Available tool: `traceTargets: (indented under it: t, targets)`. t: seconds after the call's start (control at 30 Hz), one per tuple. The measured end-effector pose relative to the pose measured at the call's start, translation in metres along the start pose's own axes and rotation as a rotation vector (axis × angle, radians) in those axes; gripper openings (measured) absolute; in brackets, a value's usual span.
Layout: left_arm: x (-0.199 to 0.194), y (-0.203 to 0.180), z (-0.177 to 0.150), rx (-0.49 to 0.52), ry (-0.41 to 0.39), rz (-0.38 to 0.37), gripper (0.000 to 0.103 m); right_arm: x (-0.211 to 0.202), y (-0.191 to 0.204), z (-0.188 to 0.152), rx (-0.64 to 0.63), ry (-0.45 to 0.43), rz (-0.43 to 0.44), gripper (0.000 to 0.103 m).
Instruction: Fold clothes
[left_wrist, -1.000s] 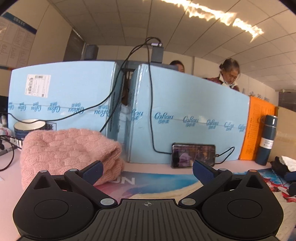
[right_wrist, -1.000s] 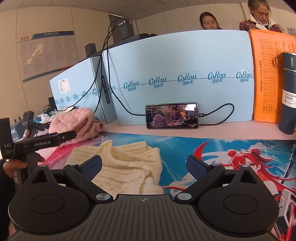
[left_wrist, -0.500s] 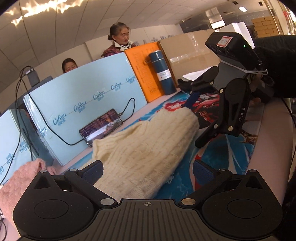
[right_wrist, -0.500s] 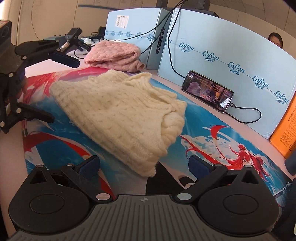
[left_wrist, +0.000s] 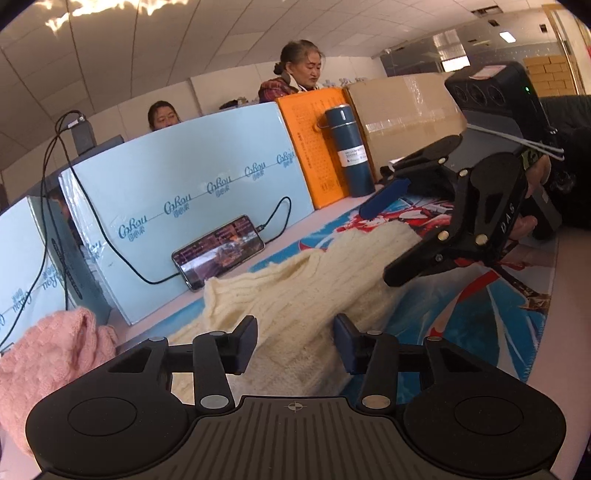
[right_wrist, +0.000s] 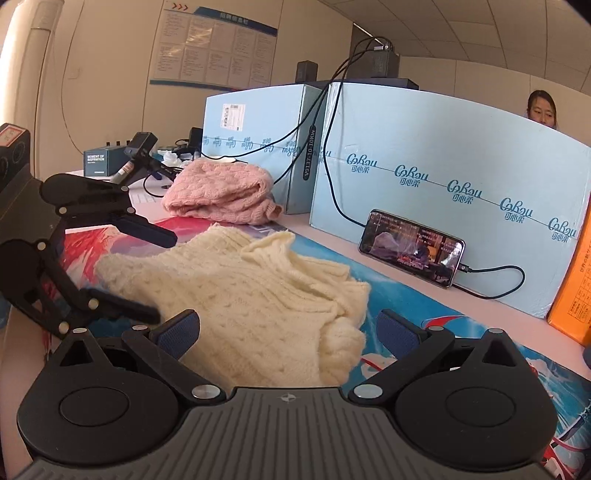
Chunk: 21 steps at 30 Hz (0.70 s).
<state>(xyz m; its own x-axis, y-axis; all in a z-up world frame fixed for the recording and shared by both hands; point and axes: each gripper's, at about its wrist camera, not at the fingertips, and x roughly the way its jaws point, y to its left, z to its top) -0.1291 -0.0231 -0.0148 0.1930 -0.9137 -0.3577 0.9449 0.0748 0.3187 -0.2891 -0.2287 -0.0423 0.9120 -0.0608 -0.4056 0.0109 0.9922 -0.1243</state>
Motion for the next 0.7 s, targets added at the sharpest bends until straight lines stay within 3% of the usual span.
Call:
traceTargets:
  t: [0.17, 0.3, 0.33, 0.4, 0.47, 0.5, 0.57, 0.63, 0.67, 0.7]
  targets:
    - [0.002, 0.017, 0.002, -0.088, -0.031, 0.014, 0.047, 0.005, 0.017, -0.008, -0.152, 0.029, -0.003, 0.103]
    - [-0.001, 0.012, 0.001, -0.065, -0.034, 0.015, 0.048, 0.028, 0.022, -0.011, -0.267, 0.080, -0.072, 0.102]
    - [-0.003, 0.008, 0.000, -0.048, -0.033, 0.012, 0.051, 0.032, 0.021, -0.011, -0.287, 0.079, -0.078, 0.102]
    - [-0.008, 0.001, -0.003, 0.001, -0.019, 0.020, 0.077, 0.037, 0.020, -0.011, -0.317, 0.068, -0.083, 0.102]
    - [-0.012, -0.007, -0.008, 0.072, 0.016, 0.058, 0.096, 0.041, 0.019, -0.011, -0.329, 0.063, -0.081, 0.101]
    - [-0.012, -0.010, -0.011, 0.113, 0.038, 0.080, 0.097, 0.041, 0.020, -0.011, -0.339, 0.061, -0.080, 0.101]
    - [-0.009, -0.013, -0.017, 0.171, 0.086, 0.109, 0.097, 0.042, 0.022, -0.012, -0.370, 0.049, -0.082, 0.100]
    - [-0.004, -0.009, -0.021, 0.187, 0.118, 0.123, 0.097, 0.041, 0.024, -0.013, -0.404, 0.035, -0.075, 0.094]
    - [-0.001, -0.005, -0.022, 0.185, 0.131, 0.120, 0.095, 0.041, 0.025, -0.013, -0.415, 0.033, -0.065, 0.086]
    - [-0.002, 0.001, -0.022, 0.158, 0.141, 0.086, 0.079, 0.040, 0.026, -0.013, -0.416, 0.041, -0.042, 0.073]
